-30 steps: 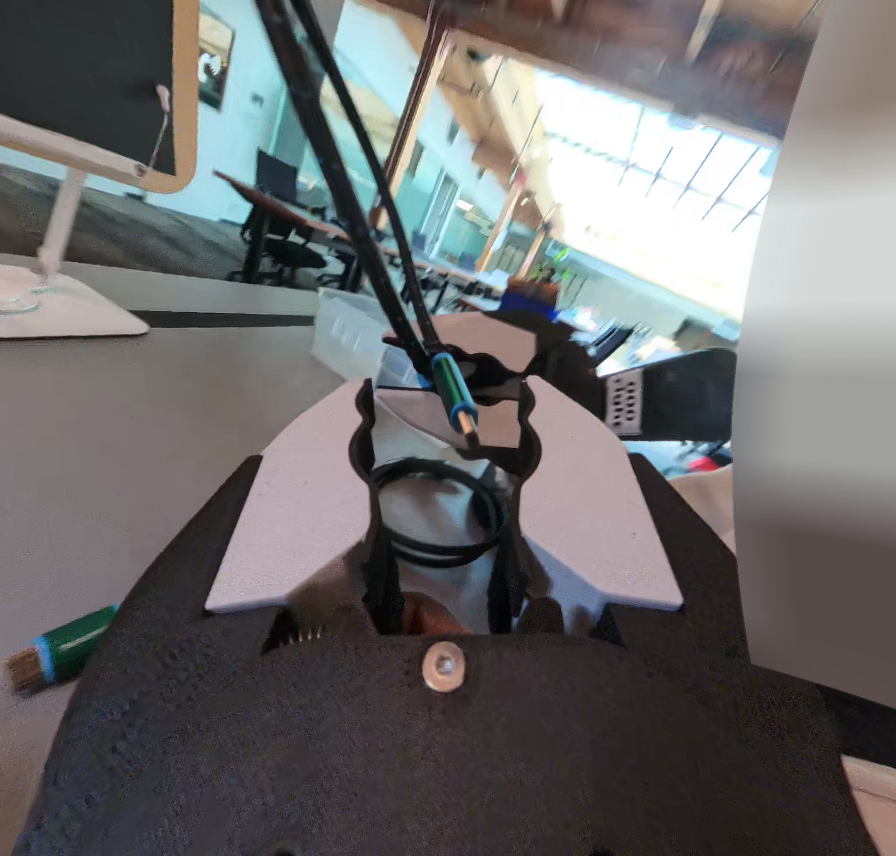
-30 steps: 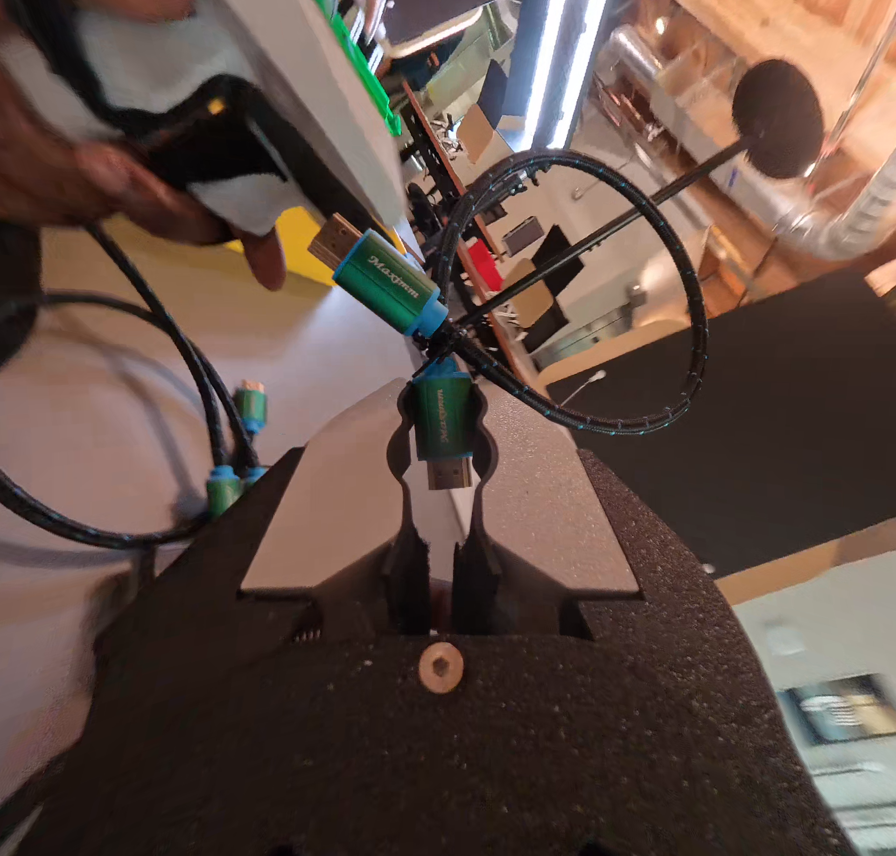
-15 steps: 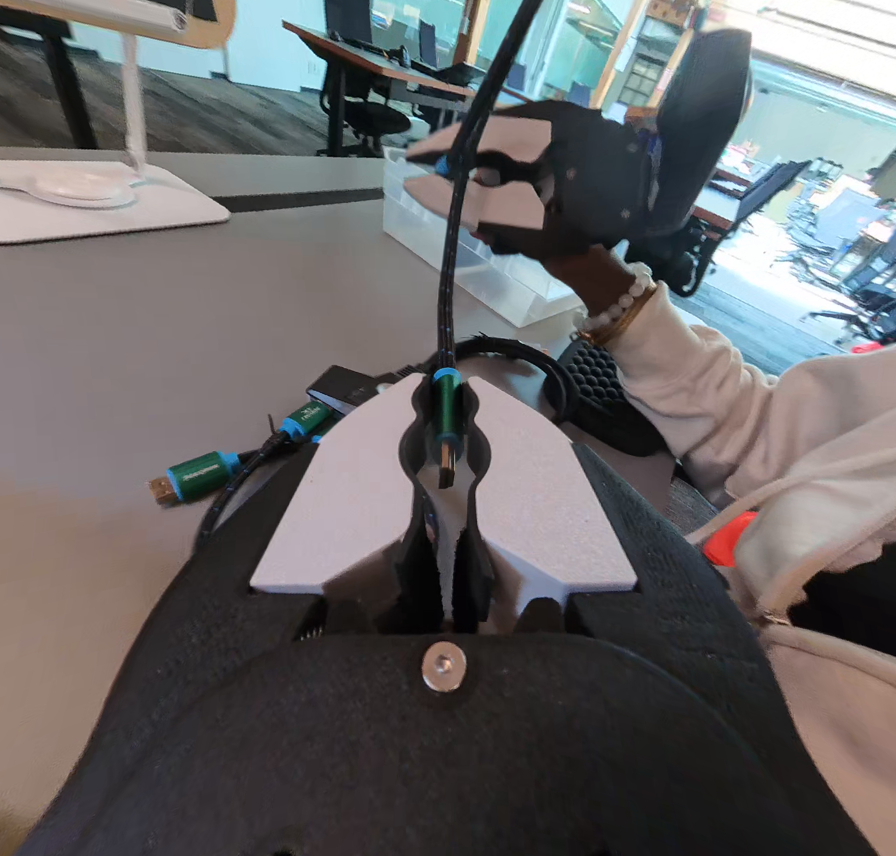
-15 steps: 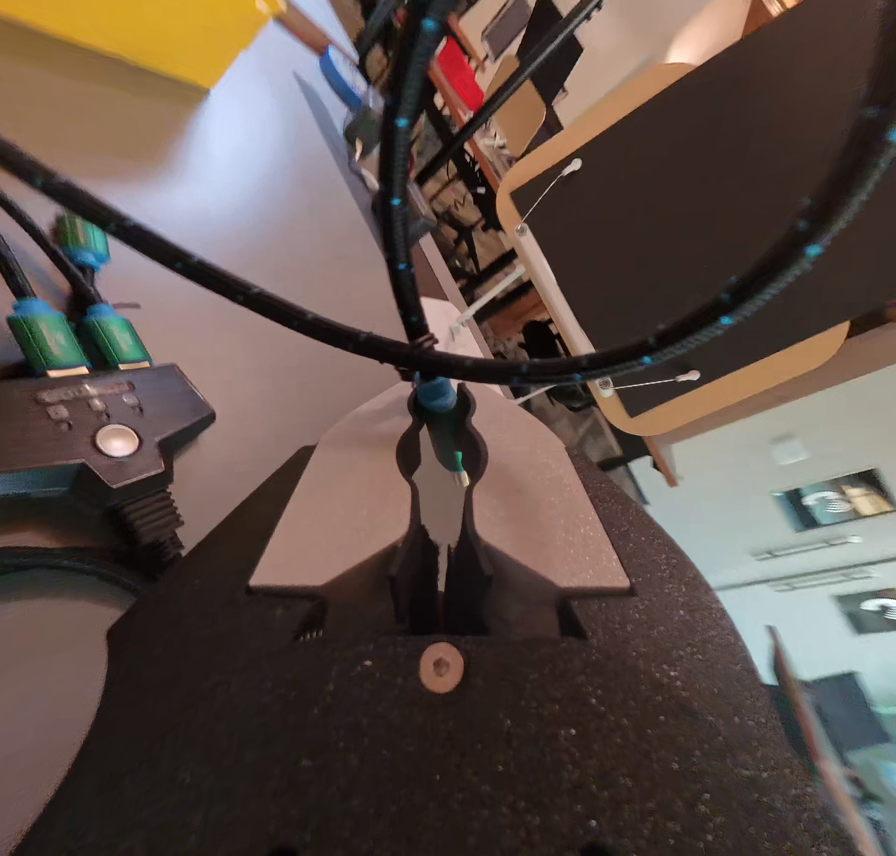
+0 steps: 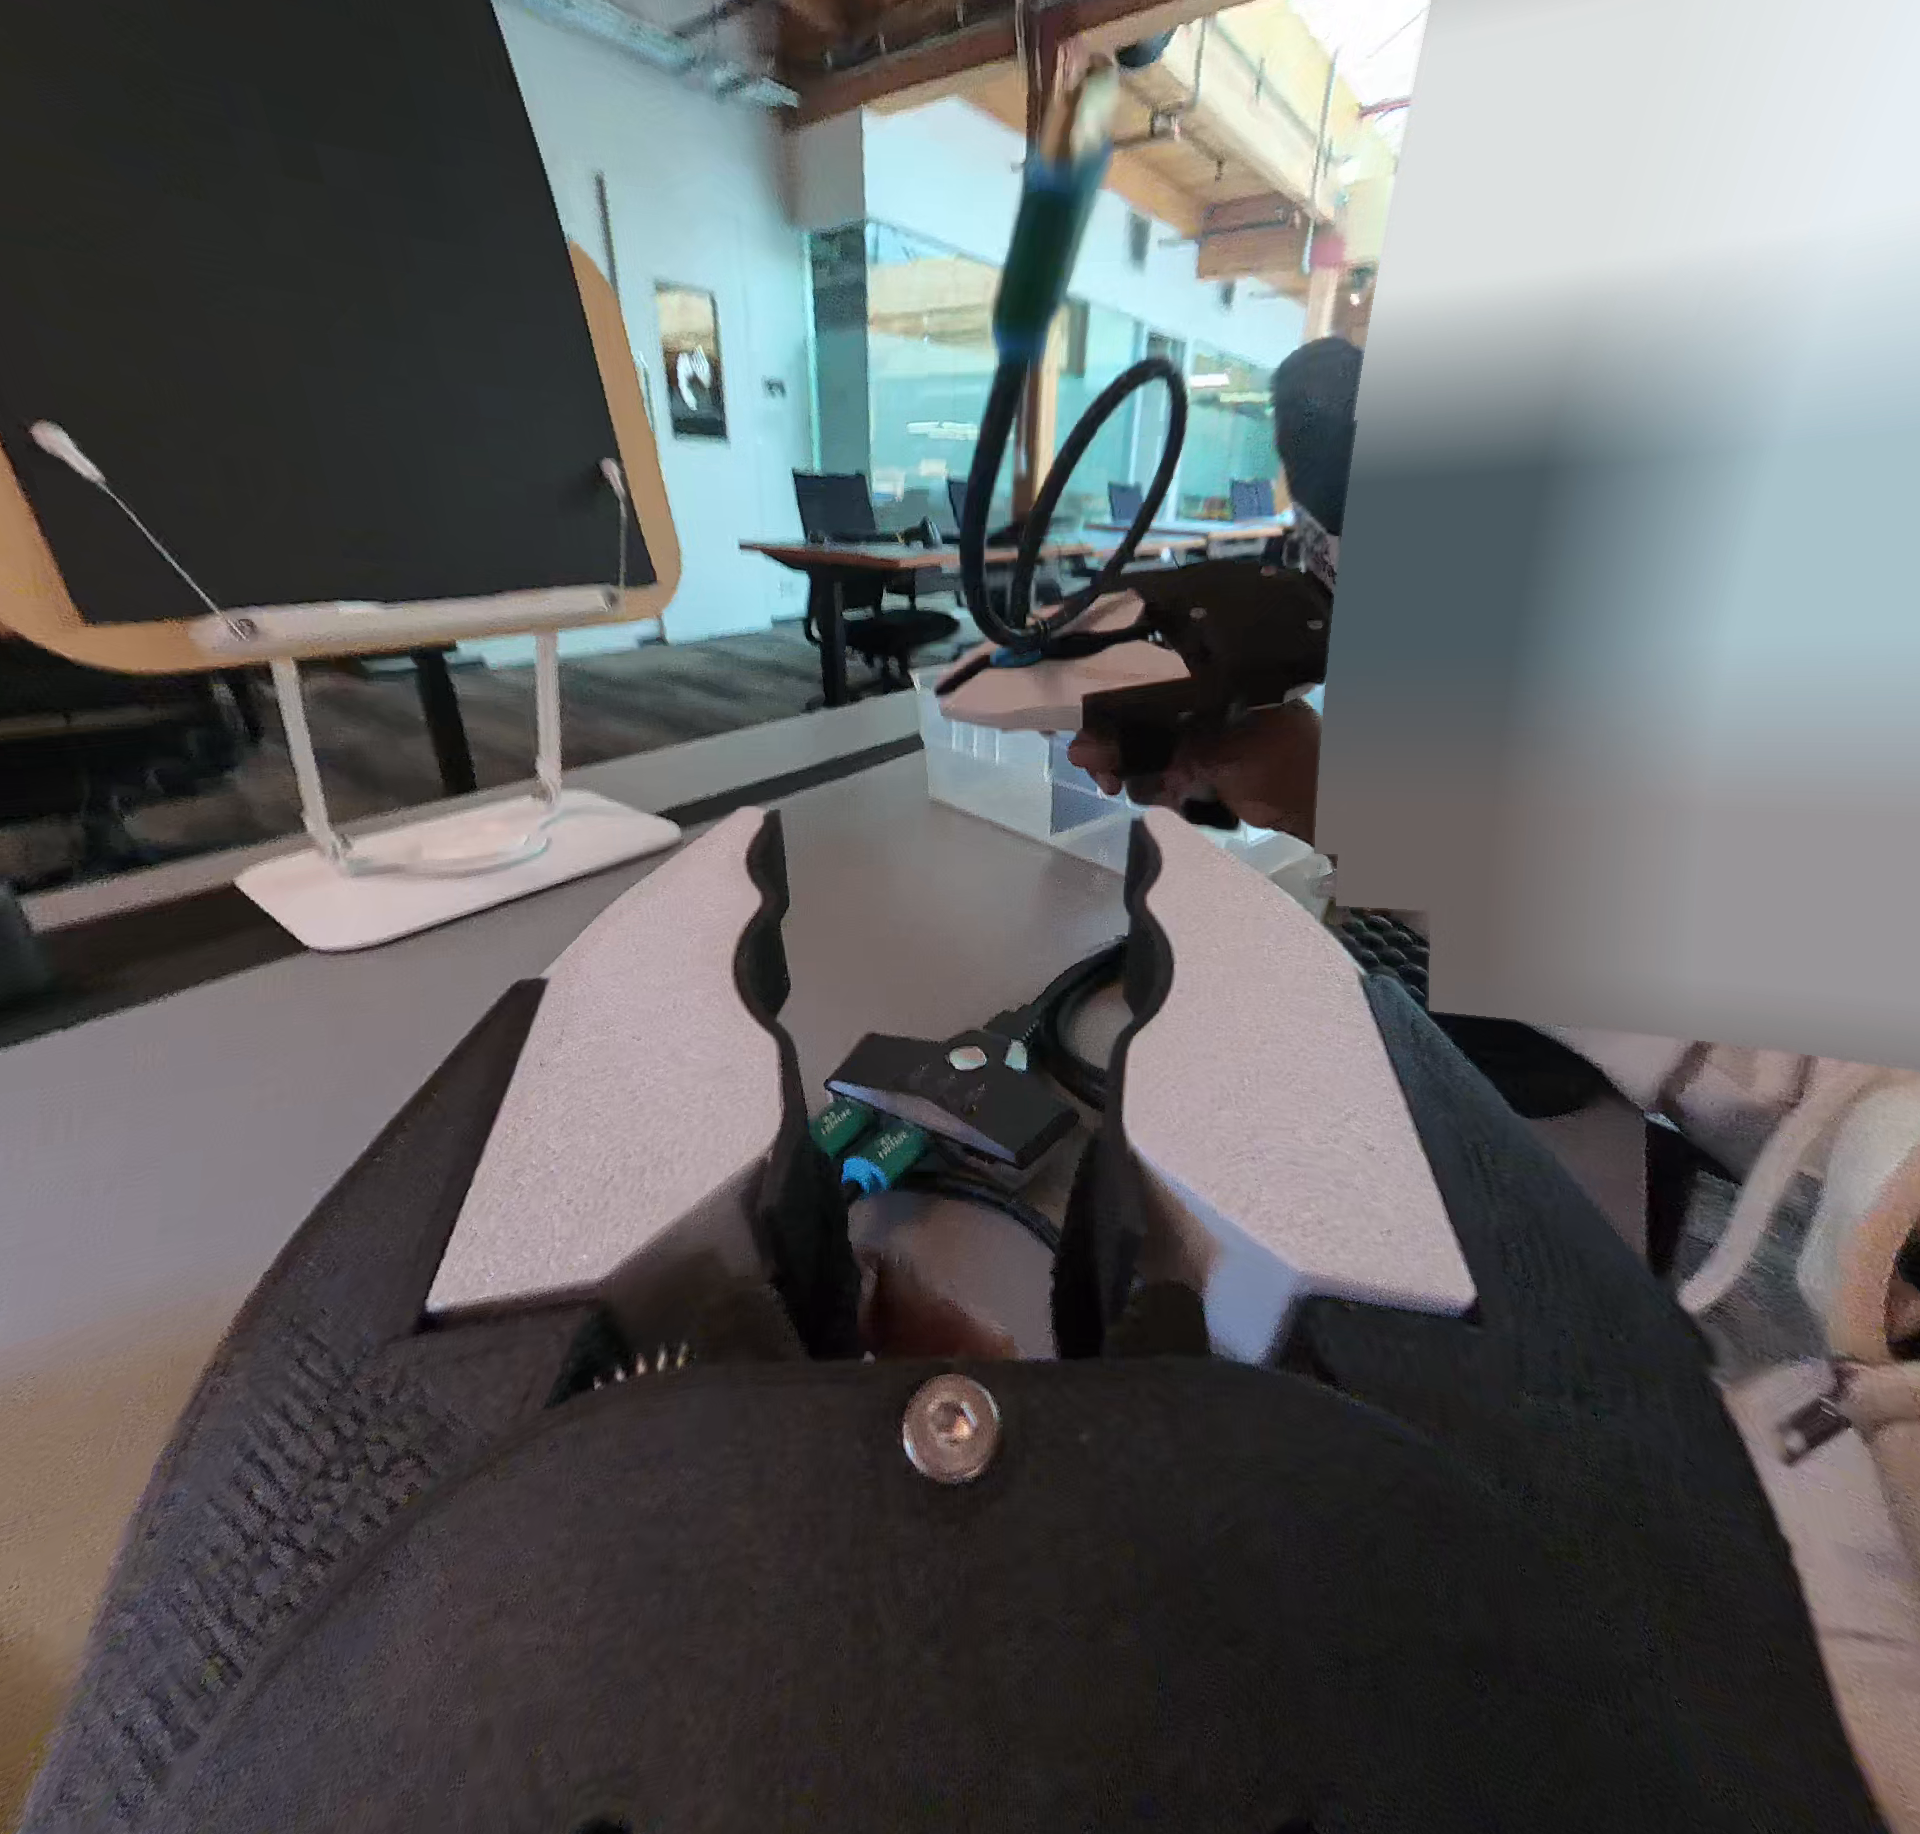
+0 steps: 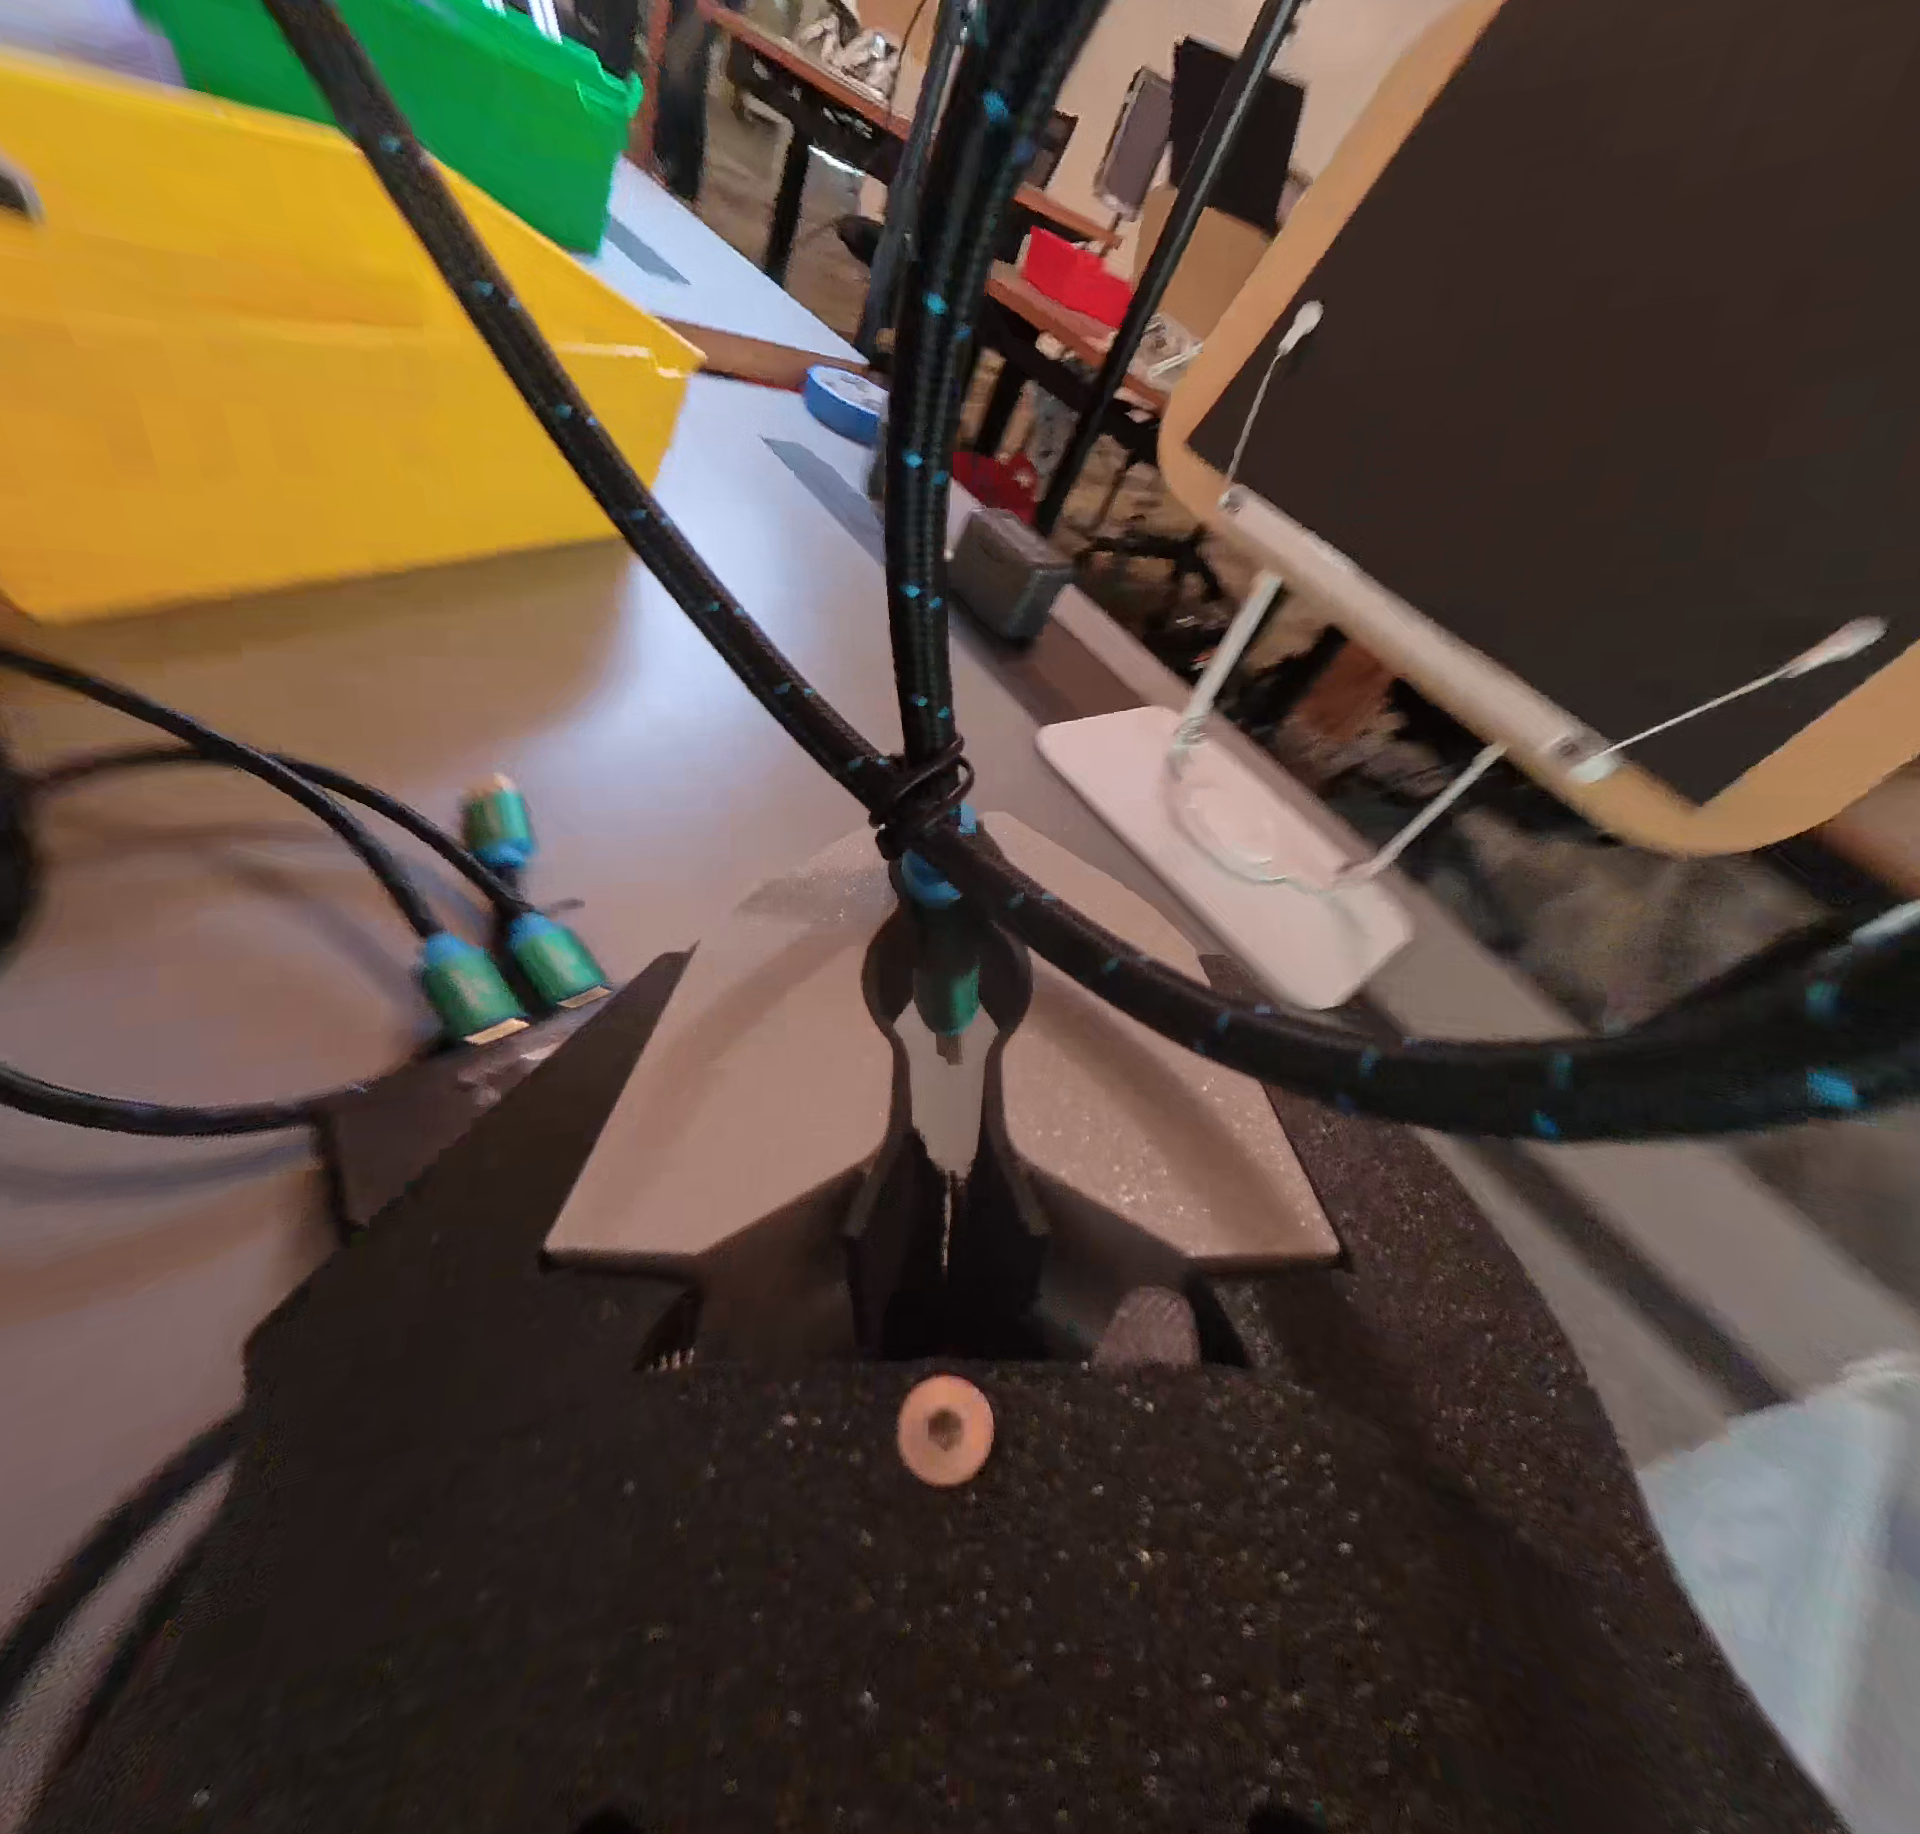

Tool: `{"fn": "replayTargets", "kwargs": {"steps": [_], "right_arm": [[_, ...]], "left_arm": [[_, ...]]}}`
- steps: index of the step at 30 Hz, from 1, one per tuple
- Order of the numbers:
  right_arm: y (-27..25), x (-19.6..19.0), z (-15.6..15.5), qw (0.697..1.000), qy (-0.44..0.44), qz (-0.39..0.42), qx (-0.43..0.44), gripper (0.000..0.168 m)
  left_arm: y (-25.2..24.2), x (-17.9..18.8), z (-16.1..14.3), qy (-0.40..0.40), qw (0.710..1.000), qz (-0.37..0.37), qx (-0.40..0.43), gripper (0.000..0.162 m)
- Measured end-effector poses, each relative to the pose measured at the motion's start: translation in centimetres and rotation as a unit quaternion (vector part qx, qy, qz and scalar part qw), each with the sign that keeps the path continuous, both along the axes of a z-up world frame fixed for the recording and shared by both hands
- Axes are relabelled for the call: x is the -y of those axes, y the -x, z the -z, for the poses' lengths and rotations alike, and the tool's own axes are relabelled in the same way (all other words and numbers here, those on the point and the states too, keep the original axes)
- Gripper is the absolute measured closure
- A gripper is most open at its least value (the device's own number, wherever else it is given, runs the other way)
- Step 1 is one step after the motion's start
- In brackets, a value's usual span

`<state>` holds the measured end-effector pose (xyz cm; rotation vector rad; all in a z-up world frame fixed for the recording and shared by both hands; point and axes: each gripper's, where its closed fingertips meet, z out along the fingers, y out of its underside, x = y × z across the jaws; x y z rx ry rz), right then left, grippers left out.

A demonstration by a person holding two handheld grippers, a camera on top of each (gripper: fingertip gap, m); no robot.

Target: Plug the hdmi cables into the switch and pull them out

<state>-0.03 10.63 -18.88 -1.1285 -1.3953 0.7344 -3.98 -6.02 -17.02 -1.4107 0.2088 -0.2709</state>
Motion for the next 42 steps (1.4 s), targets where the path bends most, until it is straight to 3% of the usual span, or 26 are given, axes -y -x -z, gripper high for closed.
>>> {"fn": "replayTargets", "kwargs": {"steps": [5, 9, 11, 12, 13, 14, 17, 19, 24, 28, 31, 35, 38, 39, 42], "right_arm": [[0.9, 2.3, 1.9, 0.984, 0.164, -0.069, 0.033, 0.161], [1.7, 5.5, 3.4, 0.965, 0.216, -0.128, 0.077, 0.161], [1.9, 7.3, 4.0, 0.953, 0.234, -0.163, 0.099, 0.161], [2.0, 8.2, 4.2, 0.949, 0.238, -0.180, 0.104, 0.161], [2.0, 9.0, 4.4, 0.945, 0.238, -0.196, 0.111, 0.161], [2.0, 10.0, 4.4, 0.941, 0.231, -0.219, 0.118, 0.160], [1.4, 12.0, 4.0, 0.932, 0.194, -0.284, 0.112, 0.154], [0.9, 12.3, 3.9, 0.932, 0.166, -0.302, 0.116, 0.147], [0.0, 10.5, 4.1, 0.942, 0.129, -0.282, 0.127, 0.132], [0.2, 11.4, 0.2, 0.953, 0.070, -0.293, 0.019, 0.133], [-0.2, 13.8, -3.7, 0.947, 0.005, -0.310, -0.088, 0.133], [-0.2, 17.7, -6.3, 0.929, 0.045, -0.352, -0.104, 0.127], [1.0, 18.1, -6.4, 0.938, 0.072, -0.333, -0.068, 0.136], [1.3, 18.0, -6.1, 0.941, 0.071, -0.327, -0.049, 0.149], [1.4, 17.6, -5.4, 0.945, 0.018, -0.325, -0.022, 0.156]], "left_arm": [[0.1, -1.6, -1.7, -0.064, 0.996, -0.061, 0.004, 0.099], [-1.7, -4.0, -4.0, -0.090, 0.995, -0.048, 0.012, 0.099], [-1.4, -5.2, -5.2, -0.111, 0.991, -0.080, -0.010, 0.101], [-1.0, -5.7, -5.8, -0.120, 0.988, -0.098, -0.020, 0.109], [-0.9, -6.0, -6.2, -0.124, 0.987, -0.103, -0.026, 0.140], [-0.9, -6.0, -6.5, -0.123, 0.987, -0.096, -0.023, 0.159], [-0.7, -5.4, -7.6, -0.112, 0.992, -0.060, 0.005, 0.162], [0.5, -4.1, -8.8, -0.132, 0.987, -0.086, -0.008, 0.162], [3.0, -1.2, -10.5, -0.137, 0.956, -0.203, -0.163, 0.162], [2.3, -1.0, -9.0, -0.094, 0.919, -0.238, -0.299, 0.162], [2.0, -1.5, -7.2, -0.064, 0.862, -0.282, -0.418, 0.162], [1.2, -2.5, -4.4, -0.032, 0.785, -0.308, -0.536, 0.162], [0.5, -3.0, -3.3, -0.027, 0.782, -0.298, -0.547, 0.162], [0.5, -3.1, -3.1, -0.025, 0.782, -0.297, -0.548, 0.162], [0.2, -3.0, -2.4, -0.021, 0.788, -0.280, -0.549, 0.162]]}}
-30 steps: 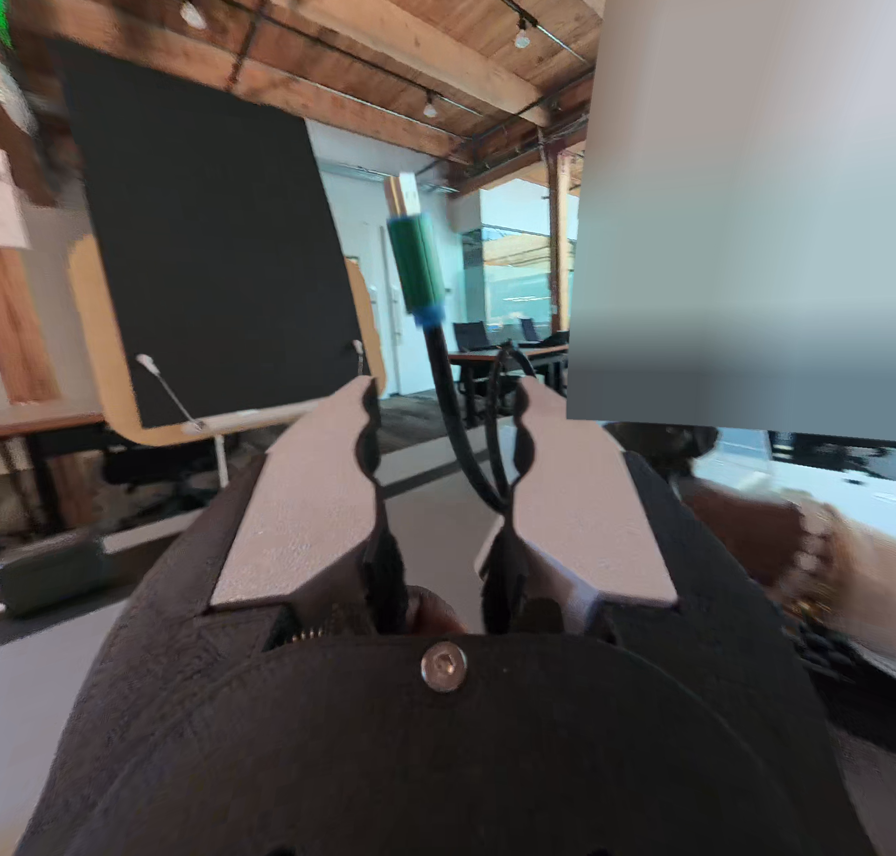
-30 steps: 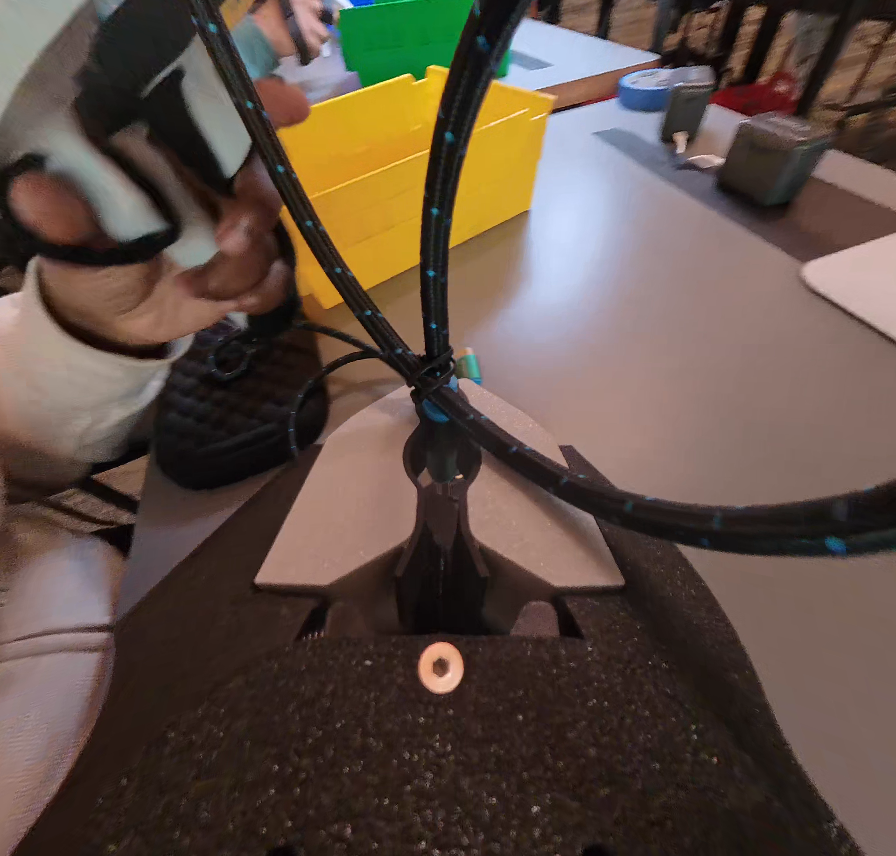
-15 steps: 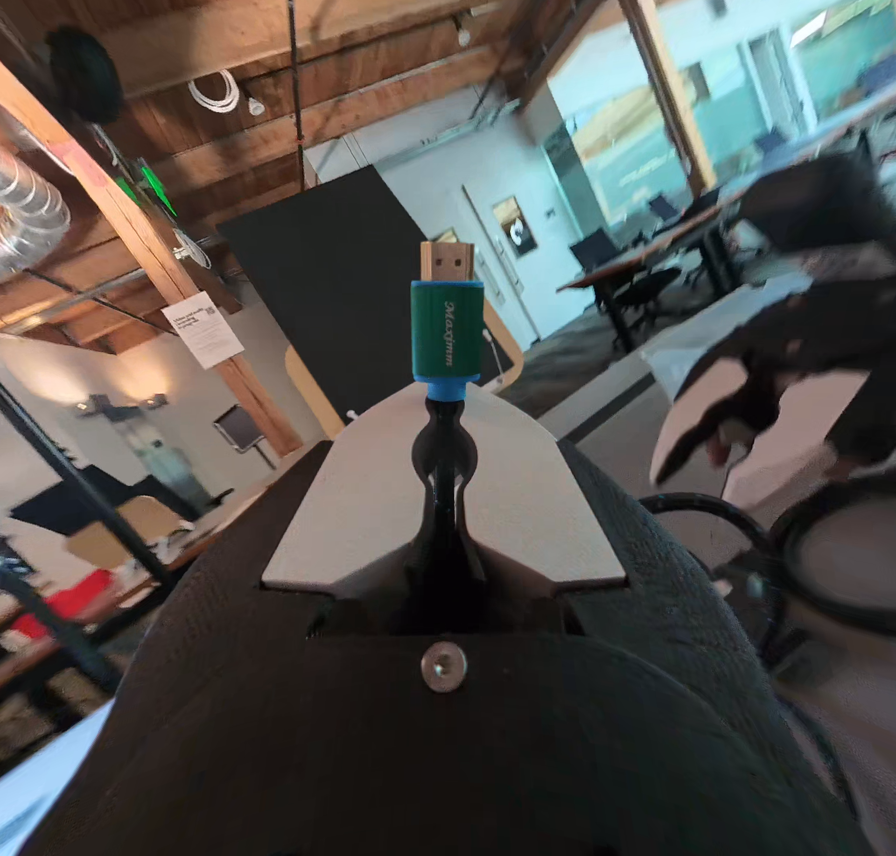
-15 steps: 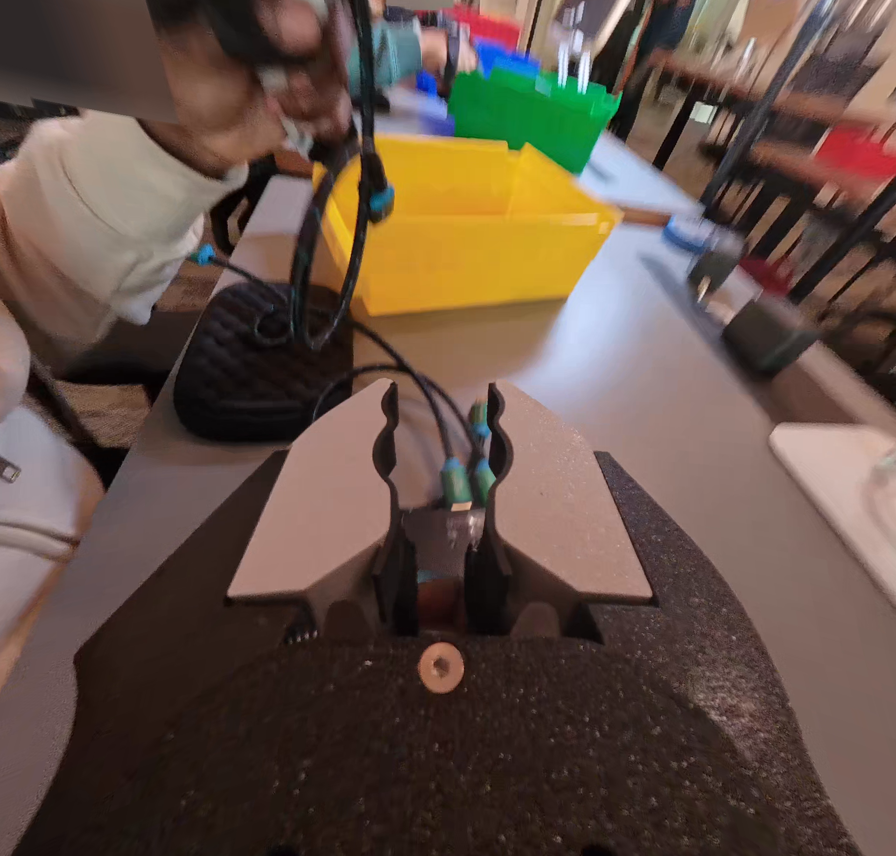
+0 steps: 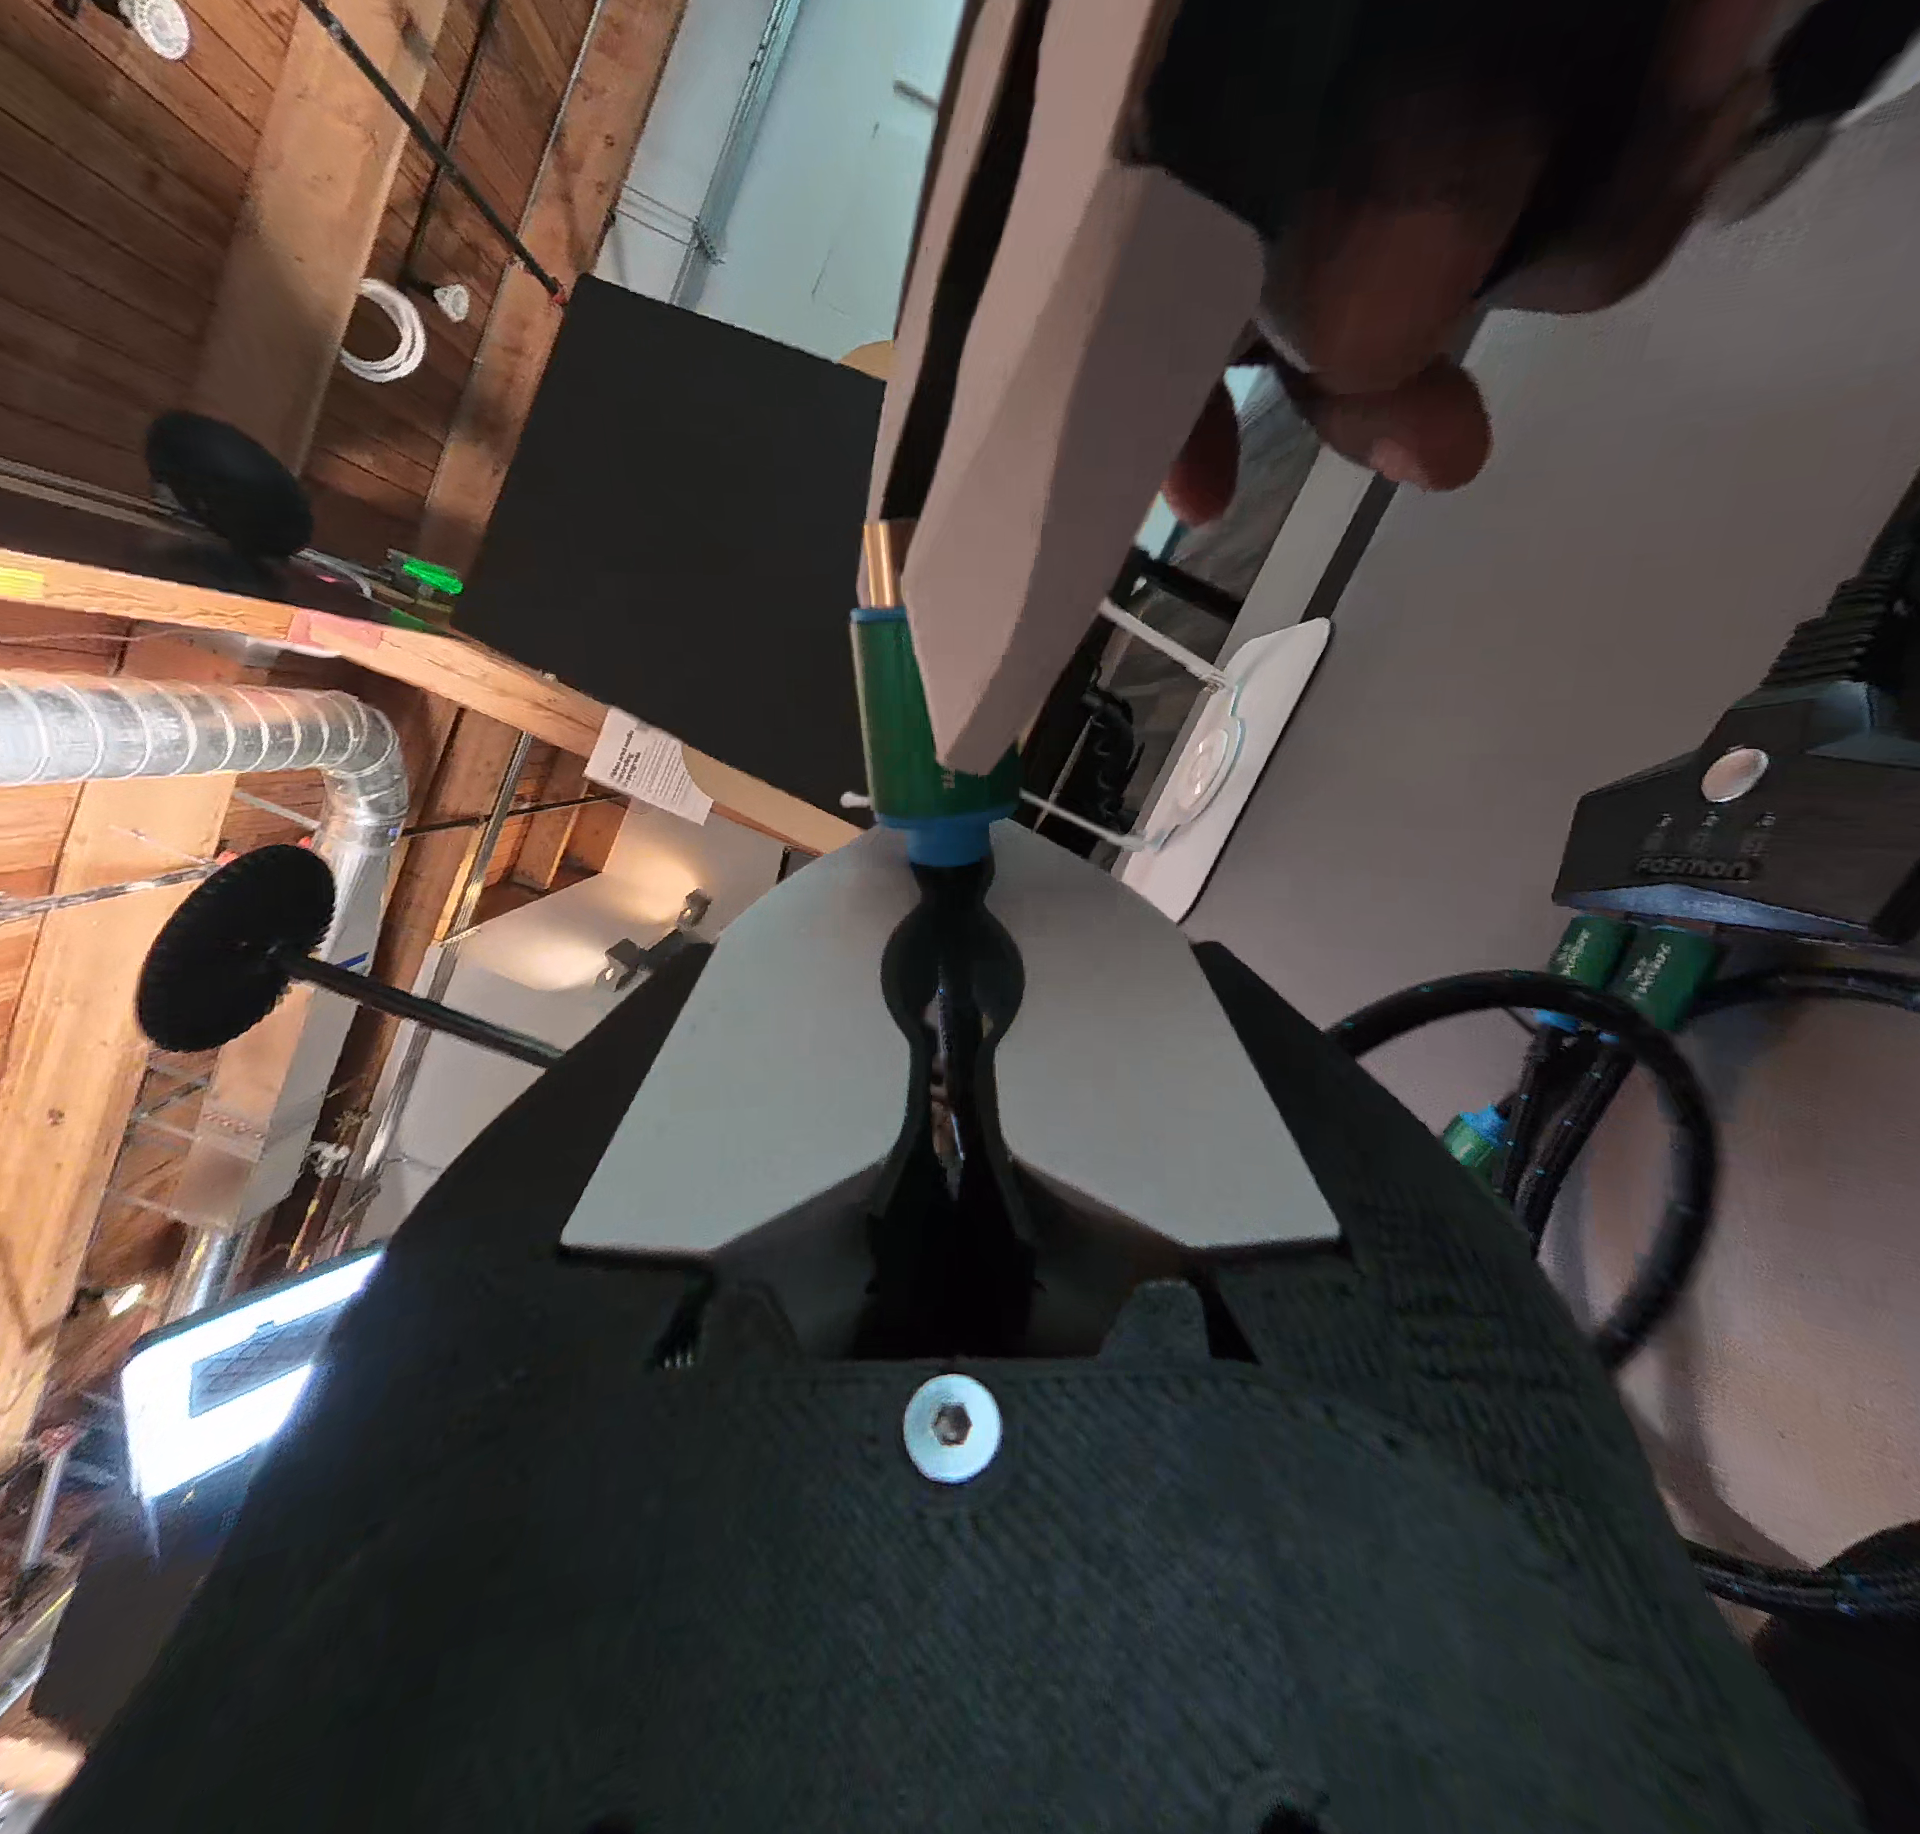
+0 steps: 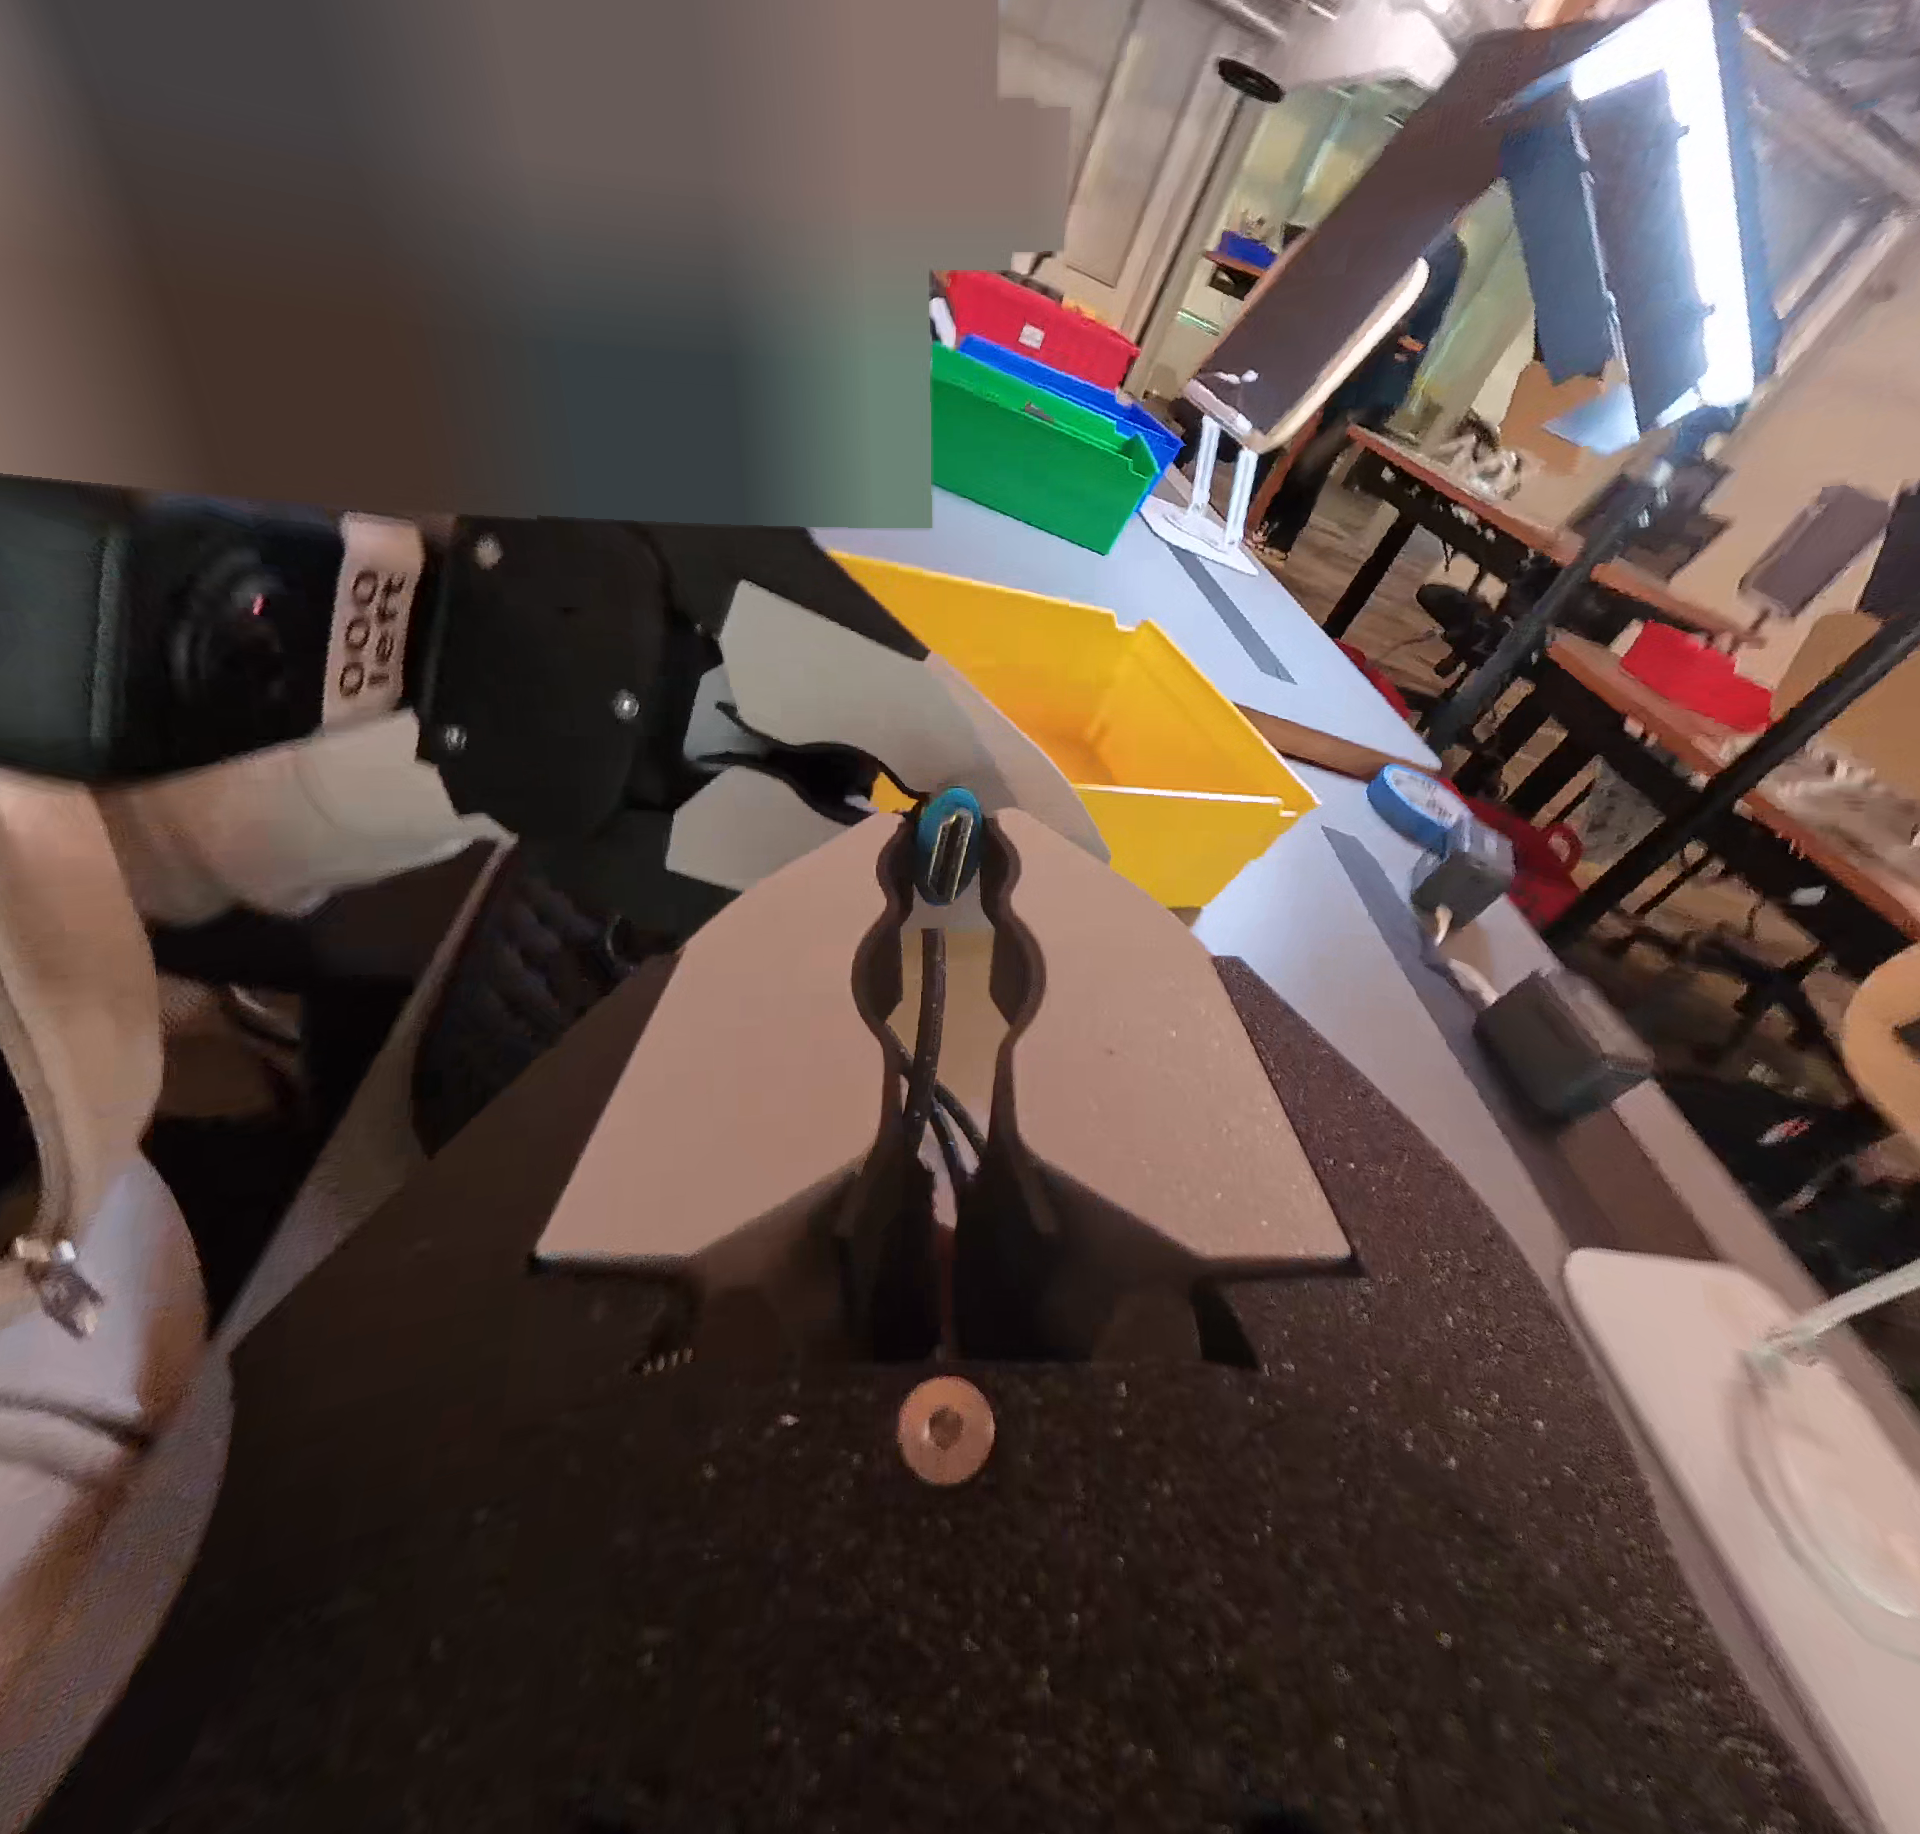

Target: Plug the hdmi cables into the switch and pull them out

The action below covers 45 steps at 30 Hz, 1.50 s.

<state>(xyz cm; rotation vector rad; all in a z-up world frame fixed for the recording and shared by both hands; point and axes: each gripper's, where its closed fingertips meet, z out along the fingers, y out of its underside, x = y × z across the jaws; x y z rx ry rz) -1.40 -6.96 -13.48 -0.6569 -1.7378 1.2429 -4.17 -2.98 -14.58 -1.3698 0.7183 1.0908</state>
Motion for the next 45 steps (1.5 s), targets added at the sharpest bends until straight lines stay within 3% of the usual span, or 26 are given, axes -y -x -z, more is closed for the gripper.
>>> {"fn": "replayTargets", "kwargs": {"steps": [2, 4, 7, 10, 14, 16, 19, 21, 24, 25, 27, 30, 33, 36, 38, 45], "right_arm": [[-0.9, 0.6, 0.4, 0.995, -0.087, -0.041, -0.037, 0.157], [-2.1, 1.2, 1.8, 0.968, -0.220, -0.096, -0.078, 0.157], [-4.0, 2.5, 3.4, 0.923, -0.327, -0.171, -0.111, 0.157], [-5.4, 3.9, 3.1, 0.903, -0.350, -0.213, -0.131, 0.156], [-5.6, 4.5, 2.7, 0.876, -0.407, -0.211, -0.149, 0.156], [-5.6, 4.5, 3.0, 0.863, -0.437, -0.208, -0.141, 0.156], [-5.9, 4.2, 3.4, 0.857, -0.451, -0.207, -0.135, 0.156], [-5.7, 3.5, 3.8, 0.854, -0.466, -0.192, -0.134, 0.156], [-5.0, 2.0, 4.7, 0.868, -0.458, -0.147, -0.124, 0.156], [-4.8, 1.1, 5.2, 0.881, -0.444, -0.128, -0.105, 0.154], [-4.6, -1.4, 6.9, 0.920, -0.381, -0.092, -0.013, 0.133], [-4.9, -5.3, 9.7, 0.962, -0.227, -0.055, 0.137, 0.104], [-4.1, -8.9, 12.8, 0.961, -0.140, 0.002, 0.240, 0.083], [-3.7, -11.5, 16.7, 0.930, -0.160, 0.061, 0.326, 0.110], [-3.6, -12.4, 18.5, 0.912, -0.157, 0.077, 0.370, 0.117], [-1.7, -11.6, 20.7, 0.923, -0.105, 0.025, 0.370, 0.128]], "left_arm": [[-1.2, 0.3, 0.6, 0.031, 0.997, 0.064, 0.028, 0.154], [-2.5, 1.0, 2.0, 0.117, 0.976, 0.149, 0.110, 0.126], [-5.4, 3.8, 3.2, 0.265, 0.886, 0.310, 0.218, 0.111], [-7.6, 5.6, 1.6, 0.336, 0.775, 0.437, 0.309, 0.112], [-9.4, 7.3, 3.2, 0.495, 0.643, 0.484, 0.327, 0.118], [-10.1, 7.5, 3.5, 0.519, 0.608, 0.496, 0.339, 0.136], [-10.4, 7.1, 3.9, 0.513, 0.609, 0.490, 0.356, 0.140], [-10.2, 6.3, 4.3, 0.491, 0.640, 0.466, 0.364, 0.140], [-9.1, 4.9, 5.6, 0.461, 0.710, 0.388, 0.366, 0.141], [-8.1, 4.3, 6.6, 0.451, 0.750, 0.338, 0.346, 0.141], [-4.9, 3.2, 8.7, 0.419, 0.835, 0.219, 0.281, 0.141], [-2.5, 2.5, 10.9, 0.383, 0.886, 0.110, 0.236, 0.141], [-2.1, 1.8, 13.0, 0.374, 0.899, 0.055, 0.220, 0.141], [-2.1, 0.8, 14.8, 0.376, 0.898, 0.035, 0.227, 0.140], [-1.9, 0.5, 15.6, 0.387, 0.888, 0.032, 0.245, 0.141], [-0.7, 0.1, 17.8, 0.434, 0.862, 0.029, 0.261, 0.141]]}}
